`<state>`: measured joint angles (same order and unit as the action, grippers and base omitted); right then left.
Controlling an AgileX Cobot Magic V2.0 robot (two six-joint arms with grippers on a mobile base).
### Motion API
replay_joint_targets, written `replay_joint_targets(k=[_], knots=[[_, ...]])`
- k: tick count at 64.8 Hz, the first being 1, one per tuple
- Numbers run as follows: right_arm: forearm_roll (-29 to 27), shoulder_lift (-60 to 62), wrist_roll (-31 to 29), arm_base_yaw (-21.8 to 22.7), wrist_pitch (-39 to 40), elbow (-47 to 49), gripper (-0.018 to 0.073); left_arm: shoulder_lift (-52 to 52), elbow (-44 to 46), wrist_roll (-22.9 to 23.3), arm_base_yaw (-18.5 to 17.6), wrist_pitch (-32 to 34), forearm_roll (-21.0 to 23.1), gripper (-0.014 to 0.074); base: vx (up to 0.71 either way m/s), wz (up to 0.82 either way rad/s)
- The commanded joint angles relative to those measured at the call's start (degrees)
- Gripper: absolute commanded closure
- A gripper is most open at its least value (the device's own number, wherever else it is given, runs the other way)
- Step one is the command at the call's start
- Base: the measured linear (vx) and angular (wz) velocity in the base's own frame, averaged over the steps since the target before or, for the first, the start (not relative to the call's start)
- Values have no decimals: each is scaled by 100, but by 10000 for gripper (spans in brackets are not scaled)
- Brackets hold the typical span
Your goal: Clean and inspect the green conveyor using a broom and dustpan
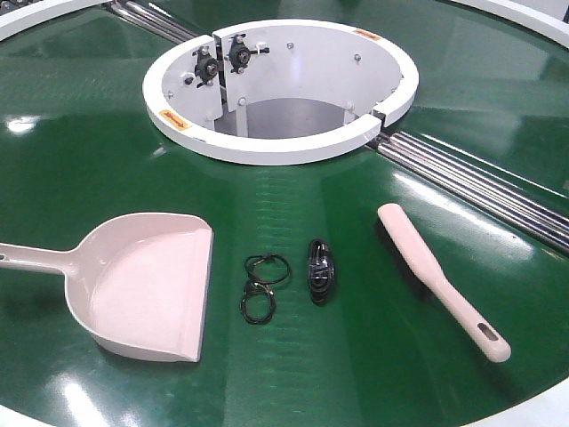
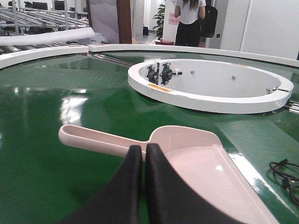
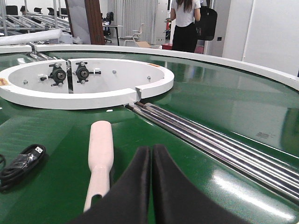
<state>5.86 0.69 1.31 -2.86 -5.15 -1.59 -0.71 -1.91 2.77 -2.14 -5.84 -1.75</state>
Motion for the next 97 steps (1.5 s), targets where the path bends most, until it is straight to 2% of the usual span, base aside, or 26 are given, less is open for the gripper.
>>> replay_joint_targets(k=[1, 68, 72, 80, 87, 97], knots=[[33, 62, -28, 8, 401, -22, 568, -83, -23, 18, 4, 481, 8, 603, 0, 0], [33, 62, -28, 8, 395, -22, 568, -83, -24, -6, 4, 488, -15, 603, 0, 0], [33, 62, -28, 8, 395, -22, 568, -83, 17, -47, 4, 733, -159, 603, 0, 0], [33, 62, -28, 8, 395, -22, 568, -60, 393, -47, 4, 1313, -146, 603, 0, 0], [33, 62, -28, 8, 395, -22, 568, 281, 1115, -47, 4, 530, -145, 603, 0, 0], [33, 62, -28, 8, 395, -22, 568, 1422, 2306, -58, 4, -749, -198, 603, 0, 0]])
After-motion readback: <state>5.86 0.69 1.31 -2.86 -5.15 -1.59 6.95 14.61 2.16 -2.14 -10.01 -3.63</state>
